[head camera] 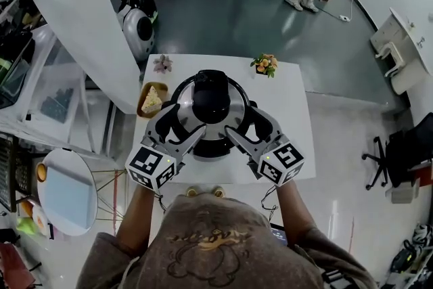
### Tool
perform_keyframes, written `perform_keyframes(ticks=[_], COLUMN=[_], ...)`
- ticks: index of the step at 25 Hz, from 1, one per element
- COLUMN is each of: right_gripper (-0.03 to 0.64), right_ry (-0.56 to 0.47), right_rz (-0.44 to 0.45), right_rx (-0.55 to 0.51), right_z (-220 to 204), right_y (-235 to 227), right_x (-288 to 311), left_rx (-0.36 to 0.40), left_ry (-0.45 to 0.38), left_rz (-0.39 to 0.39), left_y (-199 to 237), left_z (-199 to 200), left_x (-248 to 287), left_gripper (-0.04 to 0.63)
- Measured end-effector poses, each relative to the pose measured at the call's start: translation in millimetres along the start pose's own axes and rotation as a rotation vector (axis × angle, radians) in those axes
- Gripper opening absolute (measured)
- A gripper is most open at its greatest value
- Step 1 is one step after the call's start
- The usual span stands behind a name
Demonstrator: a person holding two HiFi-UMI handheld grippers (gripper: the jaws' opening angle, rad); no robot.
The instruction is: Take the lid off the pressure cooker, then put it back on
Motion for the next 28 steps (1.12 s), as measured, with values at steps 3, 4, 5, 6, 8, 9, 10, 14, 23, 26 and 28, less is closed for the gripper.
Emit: perform_keyframes(ticks=[3,4,5,6,8,9,10,14,23,26,28], right_gripper=[0.327,0.328,0.327,0.327,0.327,0.327,0.327,0.327,0.321,0.309,0.307], right_ry=[0.037,0.049,0.058,0.065,0.077,0.084,0.093,0.140,0.199,0.216,0.227], right_rz=[0.033,0.044,0.053,0.061,0.075,0.083,0.093,0.155,0.250,0.285,0.310], right_rx=[-0.043,-0.057,-0.069,-0.079,-0.102,-0.113,-0.125,-0.173,-0.220,-0.238,-0.244], right_z=[0,0,1,2,5,7,8,9,14,14,14], right_y=[-3,-4,-5,-7,-10,-11,-12,-14,-20,-21,-22], right_x=[10,13,17,20,27,30,33,48,65,68,71], left_rx=[0.044,0.059,0.075,0.087,0.106,0.115,0.126,0.171,0.202,0.199,0.201], left_ry=[0.032,0.045,0.058,0.068,0.084,0.091,0.100,0.147,0.208,0.224,0.233], left_rz=[-0.039,-0.052,-0.065,-0.075,-0.095,-0.105,-0.118,-0.179,-0.290,-0.328,-0.349], left_y=[5,5,6,8,10,11,13,19,27,29,30], left_z=[-1,-1,-2,-2,-1,0,0,-1,2,2,1], left_x=[13,17,21,25,32,35,38,51,64,67,68], left_gripper=[0.331,0.331,0.331,0.331,0.331,0.331,0.331,0.331,0.298,0.291,0.282])
Point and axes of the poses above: the fingertips, and each gripper's own axes: x forward along the fingers, y to its left, z out of its top, the point moved 7 cm from there along -x, backward along the fingers, and after that the axes turned 1 degree about -z, right-handed, at the moved point
